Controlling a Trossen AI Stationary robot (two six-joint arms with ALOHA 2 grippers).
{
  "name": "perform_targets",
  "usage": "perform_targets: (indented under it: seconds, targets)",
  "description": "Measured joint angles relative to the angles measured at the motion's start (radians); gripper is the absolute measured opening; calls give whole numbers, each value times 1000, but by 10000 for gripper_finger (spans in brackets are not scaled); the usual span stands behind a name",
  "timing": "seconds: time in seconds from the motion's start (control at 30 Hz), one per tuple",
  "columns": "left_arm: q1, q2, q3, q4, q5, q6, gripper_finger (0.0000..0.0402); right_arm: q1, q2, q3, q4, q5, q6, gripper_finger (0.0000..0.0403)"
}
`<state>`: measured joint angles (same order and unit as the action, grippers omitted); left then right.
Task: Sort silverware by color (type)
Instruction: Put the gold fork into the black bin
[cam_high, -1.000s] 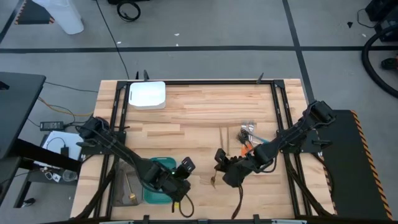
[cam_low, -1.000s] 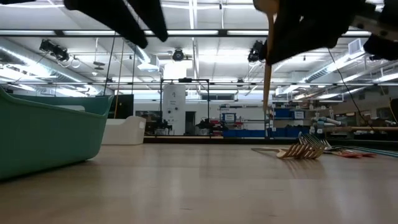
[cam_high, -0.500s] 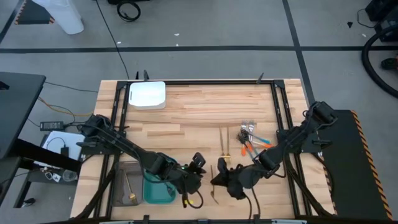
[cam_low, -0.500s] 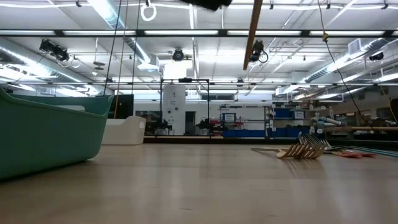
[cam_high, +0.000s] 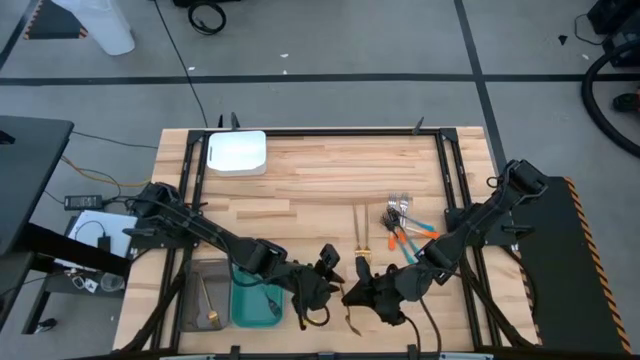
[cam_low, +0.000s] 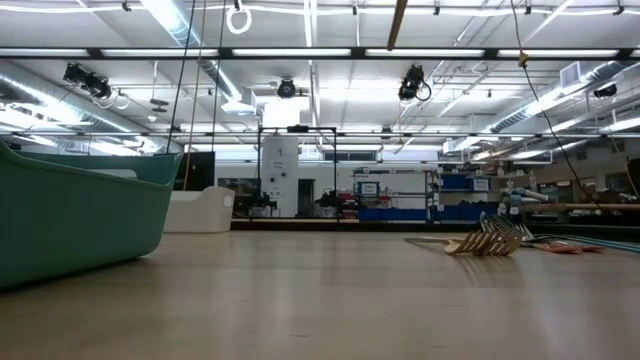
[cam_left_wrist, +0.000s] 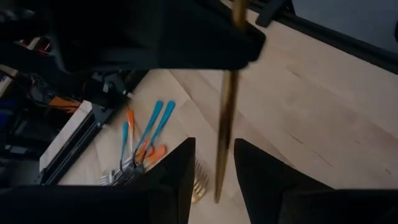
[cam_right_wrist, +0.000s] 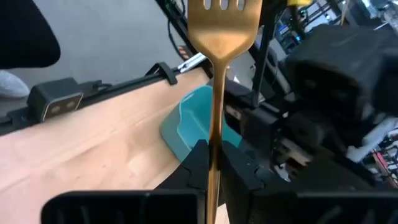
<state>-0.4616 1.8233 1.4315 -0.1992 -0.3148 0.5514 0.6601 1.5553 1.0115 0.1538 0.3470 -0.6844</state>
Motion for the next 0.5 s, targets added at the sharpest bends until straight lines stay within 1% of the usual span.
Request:
perform_targets:
  seconds: [0.17,0.33,0.4,0.5]
  targets:
    - [14,0,0,26,55,-20,121,0,0,0,3,26,-22,30]
    - [30,0,0,32,107,-73,119,-6,0,0,6,33,-26,30]
    - [30,0,0,37,126,-76,112,-9,0,0,6,32,-26,30]
    - [29,0,0,38,142,-73,88,-10,1,0,5,32,-26,30]
